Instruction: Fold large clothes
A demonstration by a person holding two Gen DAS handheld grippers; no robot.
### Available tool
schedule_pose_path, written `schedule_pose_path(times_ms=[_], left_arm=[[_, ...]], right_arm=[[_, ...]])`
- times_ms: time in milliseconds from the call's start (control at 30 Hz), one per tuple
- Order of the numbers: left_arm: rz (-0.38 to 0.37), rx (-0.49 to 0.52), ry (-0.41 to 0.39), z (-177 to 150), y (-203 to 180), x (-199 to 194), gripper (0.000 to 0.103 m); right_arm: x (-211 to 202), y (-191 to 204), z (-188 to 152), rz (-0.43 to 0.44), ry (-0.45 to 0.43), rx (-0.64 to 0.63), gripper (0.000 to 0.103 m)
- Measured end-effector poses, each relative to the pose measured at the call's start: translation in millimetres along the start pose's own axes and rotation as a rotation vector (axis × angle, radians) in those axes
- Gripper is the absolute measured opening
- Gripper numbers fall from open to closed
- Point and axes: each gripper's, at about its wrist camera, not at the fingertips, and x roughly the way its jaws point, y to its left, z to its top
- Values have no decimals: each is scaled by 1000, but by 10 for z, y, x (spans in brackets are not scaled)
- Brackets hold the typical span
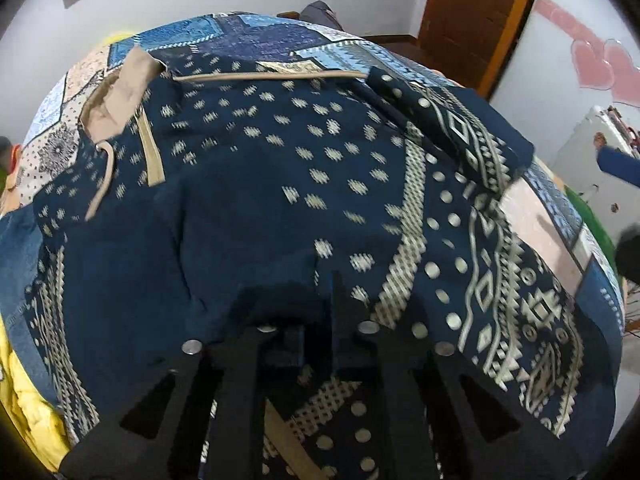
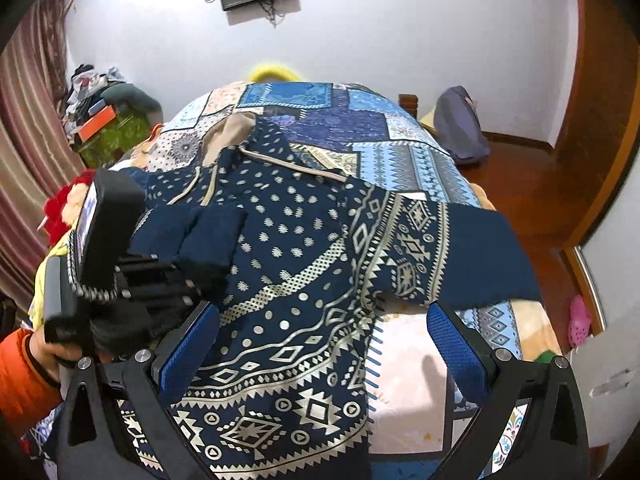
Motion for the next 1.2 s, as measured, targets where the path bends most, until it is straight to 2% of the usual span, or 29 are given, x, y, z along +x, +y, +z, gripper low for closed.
schedule_pose_path(times_ms=[33, 100, 200, 233, 300, 433, 533, 633, 800, 933, 967, 1033, 1067, 1100, 1133, 1200], left_arm=[[-32, -8, 3, -52, 8, -47, 24], [-74, -29, 4, -131, 33, -155, 53], [-100, -65, -37, -317, 129, -445, 60], [-97, -79, -43, -344, 178, -541, 61], [-74, -115, -73, -438, 345, -747, 69], [40, -157, -140, -593, 754, -1081, 75], [143, -188, -142, -771, 1077, -1208, 77], [207, -250, -119, -944, 1444, -1196, 77], [206, -380, -73, -1216, 1913, -1019, 77], [181, -438, -46, -1307, 2082, -790, 77], [180, -439, -40, -1313, 2091, -736, 77], [178, -434, -24, -1324, 2094, -622, 77], [179, -428, -18, -1325, 2088, -572, 77], [185, -420, -11, -1324, 2072, -510, 77], [188, -416, -6, -1330, 2076, -482, 77], [193, -412, 3, -1324, 2054, -394, 77]], right_arm=[[-12, 48, 23, -4, -6, -15, 103], [-20, 115, 65, -6, -15, -31, 103], [-39, 242, 131, 6, -25, -53, 103], [-35, 301, 162, 14, -26, -62, 103], [3, 388, 198, 23, -22, -72, 103], [234, 656, 275, 45, 29, -95, 103], [503, 906, 311, 80, 95, -118, 103], [765, 1192, 317, 102, 140, -155, 103], [1137, 1647, 289, 105, 180, -259, 103], [1478, 1858, 228, 49, 200, -320, 101], [1527, 1867, 214, 44, 207, -321, 99], [1655, 1871, 194, 36, 242, -328, 86], [1651, 1859, 207, 38, 227, -328, 85], [1638, 1850, 223, 42, 221, -328, 73], [1615, 1832, 253, 39, 209, -333, 56], [1587, 1766, 306, 52, 202, -326, 36]])
